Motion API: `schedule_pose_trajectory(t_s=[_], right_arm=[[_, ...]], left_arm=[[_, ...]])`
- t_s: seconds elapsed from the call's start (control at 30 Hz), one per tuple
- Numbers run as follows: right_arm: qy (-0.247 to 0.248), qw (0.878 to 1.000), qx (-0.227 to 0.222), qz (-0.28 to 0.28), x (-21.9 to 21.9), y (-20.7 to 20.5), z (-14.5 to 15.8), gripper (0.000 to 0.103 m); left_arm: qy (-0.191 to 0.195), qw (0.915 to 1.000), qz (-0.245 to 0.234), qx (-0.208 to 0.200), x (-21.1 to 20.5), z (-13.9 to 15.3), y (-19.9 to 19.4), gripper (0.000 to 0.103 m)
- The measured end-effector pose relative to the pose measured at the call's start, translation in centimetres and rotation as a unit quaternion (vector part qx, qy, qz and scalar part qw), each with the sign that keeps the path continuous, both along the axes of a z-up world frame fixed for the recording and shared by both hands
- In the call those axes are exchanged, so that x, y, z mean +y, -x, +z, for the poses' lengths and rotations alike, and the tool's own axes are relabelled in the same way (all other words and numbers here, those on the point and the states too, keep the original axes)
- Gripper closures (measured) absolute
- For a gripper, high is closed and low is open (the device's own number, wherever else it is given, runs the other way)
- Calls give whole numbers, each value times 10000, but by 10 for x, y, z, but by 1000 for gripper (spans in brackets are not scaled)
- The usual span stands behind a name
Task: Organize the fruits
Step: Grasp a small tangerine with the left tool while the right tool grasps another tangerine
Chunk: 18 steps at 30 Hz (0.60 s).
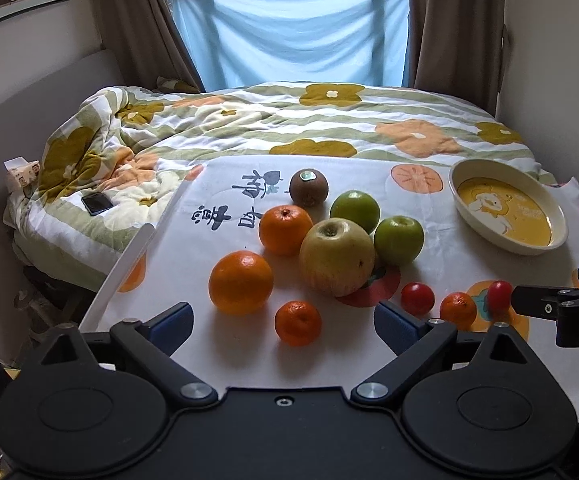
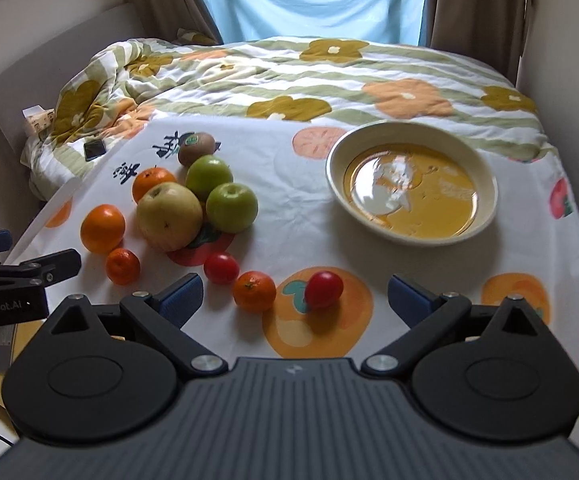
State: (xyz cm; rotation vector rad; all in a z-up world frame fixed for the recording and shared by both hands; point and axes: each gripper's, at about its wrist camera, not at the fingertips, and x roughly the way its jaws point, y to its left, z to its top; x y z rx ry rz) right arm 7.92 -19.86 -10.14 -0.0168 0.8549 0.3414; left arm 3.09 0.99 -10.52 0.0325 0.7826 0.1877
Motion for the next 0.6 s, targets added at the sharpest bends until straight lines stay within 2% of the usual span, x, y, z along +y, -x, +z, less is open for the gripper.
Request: schedule_pose_trajectory(t_s=[0.27, 0.4, 0.47, 0.6], right_arm=[[-104, 9998, 140, 40, 18, 2, -46, 0], [-136, 9998, 175, 23, 25, 3, -59, 4], [-127, 9998, 166, 24, 29, 1, -62, 6], [-184, 9996, 207, 25, 33, -1, -67, 15]], left_arm=[[-186, 9993, -278, 184, 4, -49, -14, 18], [-234, 9985, -447, 204, 5, -63, -20, 26], [-220, 9979, -542, 274, 4, -69, -25, 33], [-292, 9968, -677, 322, -1, -75, -29, 38]])
